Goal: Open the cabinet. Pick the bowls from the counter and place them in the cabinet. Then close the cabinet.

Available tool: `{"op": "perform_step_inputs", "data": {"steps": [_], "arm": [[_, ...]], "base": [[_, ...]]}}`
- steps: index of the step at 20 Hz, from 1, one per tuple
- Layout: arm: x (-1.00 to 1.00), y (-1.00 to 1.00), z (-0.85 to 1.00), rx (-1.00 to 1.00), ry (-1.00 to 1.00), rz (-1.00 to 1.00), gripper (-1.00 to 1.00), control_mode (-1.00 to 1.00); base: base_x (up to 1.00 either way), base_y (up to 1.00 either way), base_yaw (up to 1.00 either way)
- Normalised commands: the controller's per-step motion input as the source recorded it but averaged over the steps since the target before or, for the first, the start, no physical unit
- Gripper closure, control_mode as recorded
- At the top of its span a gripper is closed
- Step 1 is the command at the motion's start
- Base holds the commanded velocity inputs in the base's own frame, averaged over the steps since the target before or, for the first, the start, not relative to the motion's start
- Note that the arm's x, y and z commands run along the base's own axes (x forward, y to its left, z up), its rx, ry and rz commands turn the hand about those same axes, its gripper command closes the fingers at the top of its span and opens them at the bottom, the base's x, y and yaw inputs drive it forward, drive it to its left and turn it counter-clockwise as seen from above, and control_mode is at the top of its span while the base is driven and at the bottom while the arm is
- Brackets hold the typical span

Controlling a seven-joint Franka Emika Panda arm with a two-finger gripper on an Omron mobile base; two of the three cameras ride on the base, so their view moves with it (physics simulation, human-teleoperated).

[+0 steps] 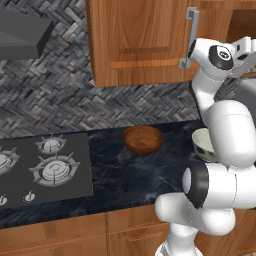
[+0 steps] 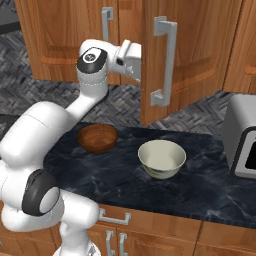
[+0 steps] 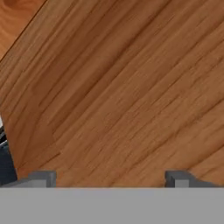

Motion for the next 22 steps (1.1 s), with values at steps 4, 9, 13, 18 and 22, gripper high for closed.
{"op": "perform_step_inputs", "data": {"steps": [4,9,13,18,22], "arm": [[0.00,-0.75,-0.05,0.00,0.00,-0.18,-1.00,-1.00],[0.00,-0.78,-0.10,0.00,0.00,-0.17,-1.00,-1.00],[0.00,-0.69,-0.10,0.00,0.00,-0.11,-1.00,-1.00],[0.01,-0.18,-0.03,0.13,0.00,0.01,-1.00,-1.00],[0.00,0.45,0.00,0.13,-0.02,0.11,-1.00,-1.00]], "base": [[0.00,0.00,0.00],[0.00,0.00,0.00],[0.00,0.00,0.00],[0.00,0.00,0.00],[0.00,0.00,0.00]]}}
